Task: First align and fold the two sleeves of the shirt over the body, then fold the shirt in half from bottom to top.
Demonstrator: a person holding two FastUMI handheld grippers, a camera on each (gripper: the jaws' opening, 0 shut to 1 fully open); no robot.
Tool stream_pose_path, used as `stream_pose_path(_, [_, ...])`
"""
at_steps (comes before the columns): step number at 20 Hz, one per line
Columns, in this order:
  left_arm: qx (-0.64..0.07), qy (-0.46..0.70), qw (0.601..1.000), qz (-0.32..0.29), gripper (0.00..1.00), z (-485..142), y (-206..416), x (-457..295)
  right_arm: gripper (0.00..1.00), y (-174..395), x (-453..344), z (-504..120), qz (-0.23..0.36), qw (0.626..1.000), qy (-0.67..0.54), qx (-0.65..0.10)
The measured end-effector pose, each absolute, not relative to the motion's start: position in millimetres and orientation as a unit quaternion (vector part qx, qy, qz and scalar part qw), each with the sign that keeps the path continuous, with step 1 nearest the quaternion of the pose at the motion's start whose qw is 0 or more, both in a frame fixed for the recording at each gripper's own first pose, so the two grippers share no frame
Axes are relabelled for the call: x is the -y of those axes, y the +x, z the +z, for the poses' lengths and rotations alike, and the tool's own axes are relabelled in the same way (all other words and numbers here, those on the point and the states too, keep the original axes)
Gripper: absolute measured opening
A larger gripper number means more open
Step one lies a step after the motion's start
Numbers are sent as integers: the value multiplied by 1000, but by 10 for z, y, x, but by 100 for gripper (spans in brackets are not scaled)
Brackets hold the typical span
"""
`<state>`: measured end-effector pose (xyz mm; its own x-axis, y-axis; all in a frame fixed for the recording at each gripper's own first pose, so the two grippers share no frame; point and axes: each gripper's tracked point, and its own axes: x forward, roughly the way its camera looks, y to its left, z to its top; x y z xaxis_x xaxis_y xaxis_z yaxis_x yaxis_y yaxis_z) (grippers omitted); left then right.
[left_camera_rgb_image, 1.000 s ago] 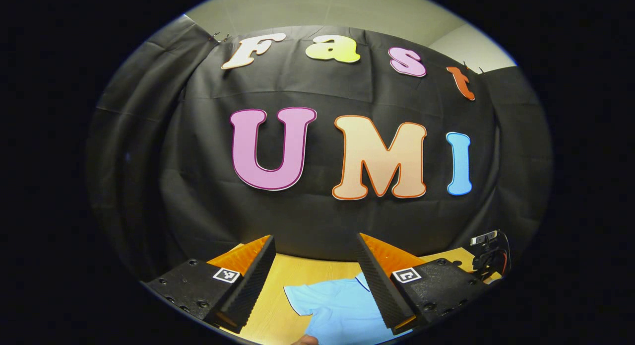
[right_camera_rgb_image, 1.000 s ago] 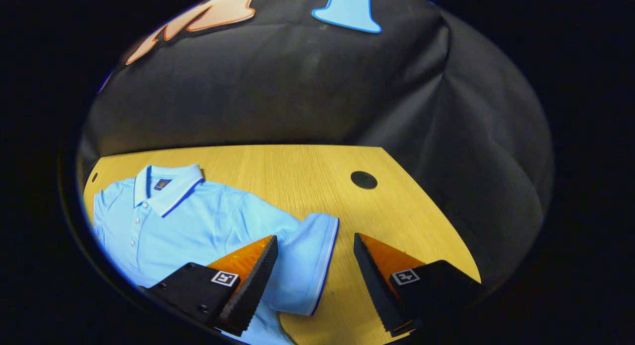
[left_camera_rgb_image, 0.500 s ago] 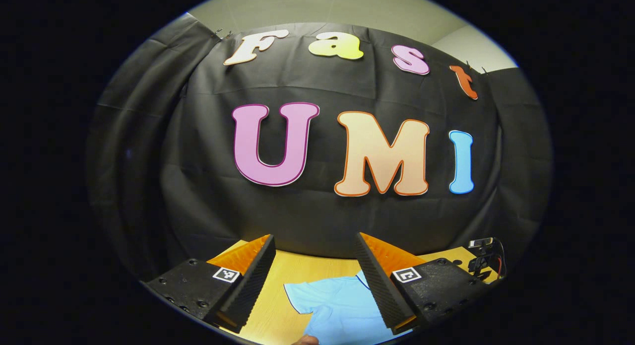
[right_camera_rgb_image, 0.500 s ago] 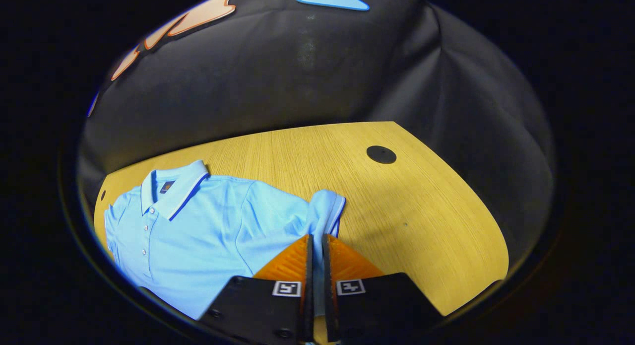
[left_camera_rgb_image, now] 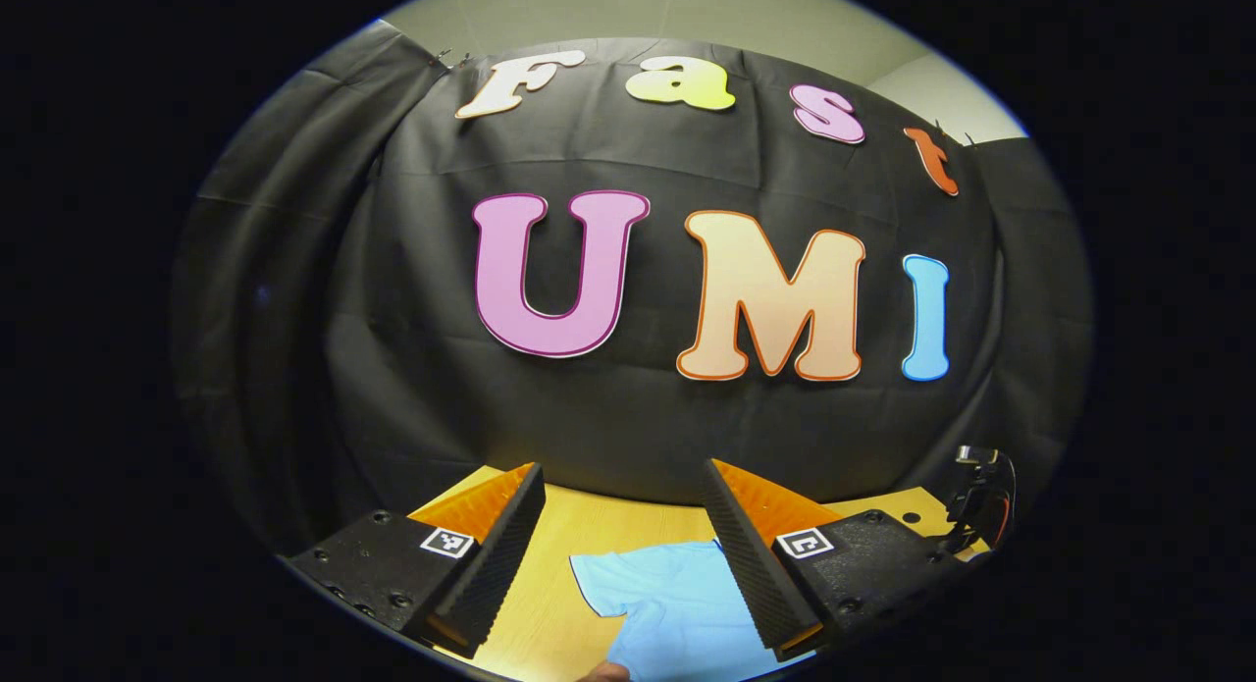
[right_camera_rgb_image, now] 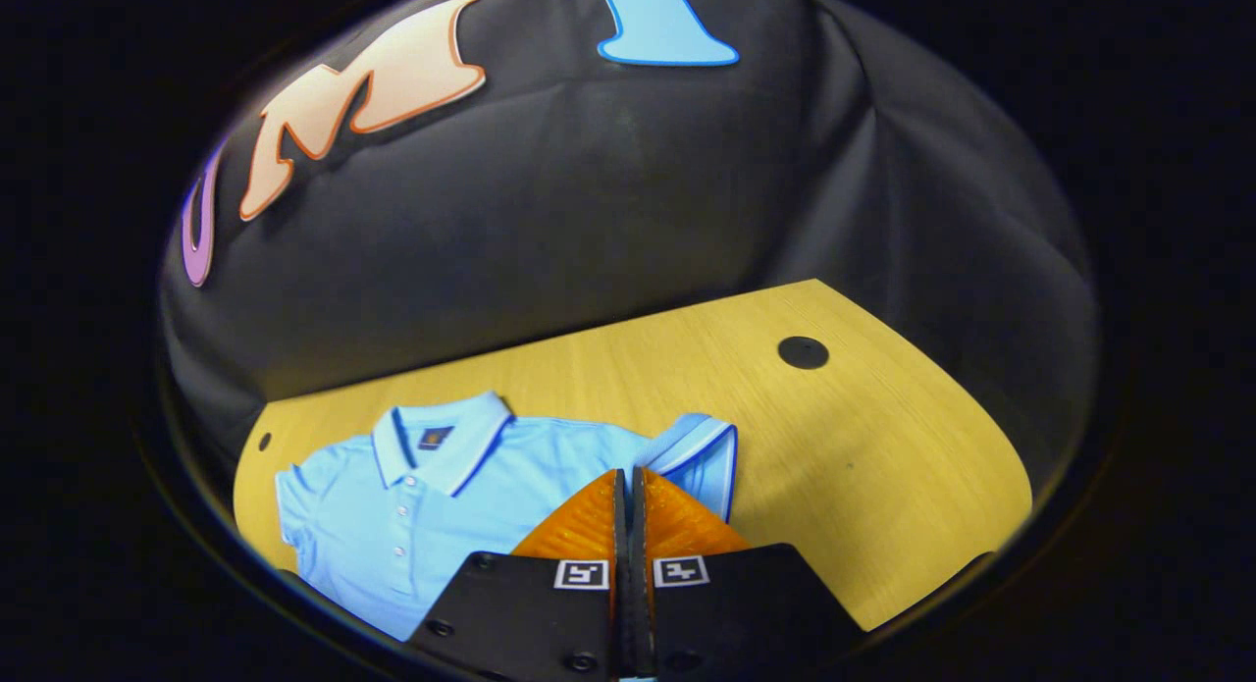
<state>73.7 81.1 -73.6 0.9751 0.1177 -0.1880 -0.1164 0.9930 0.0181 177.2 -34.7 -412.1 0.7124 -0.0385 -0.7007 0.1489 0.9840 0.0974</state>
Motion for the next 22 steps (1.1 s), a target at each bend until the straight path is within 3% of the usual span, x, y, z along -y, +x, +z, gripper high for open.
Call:
stream_pose_path(6, [-104, -1, 993, 55, 95, -793, 727, -837, 2, 1732, -292, -4088, 7, 922, 100, -374])
stream_pose_path(14, [-148, -25, 986, 67, 96, -1140, 758, -1066, 5, 1603, -783, -4353, 39, 909, 111, -399])
stream_pose_path(18, [-173, -32, 982, 74, 96, -1398, 850, -1164, 99, 1542, -775, -4079, 64, 923, 77, -372])
stream_pose_path(22, [-197, -38, 977, 69, 95, -1692, 1034, -1187, 93, 1386, -634, -3646, 73, 939, 56, -332])
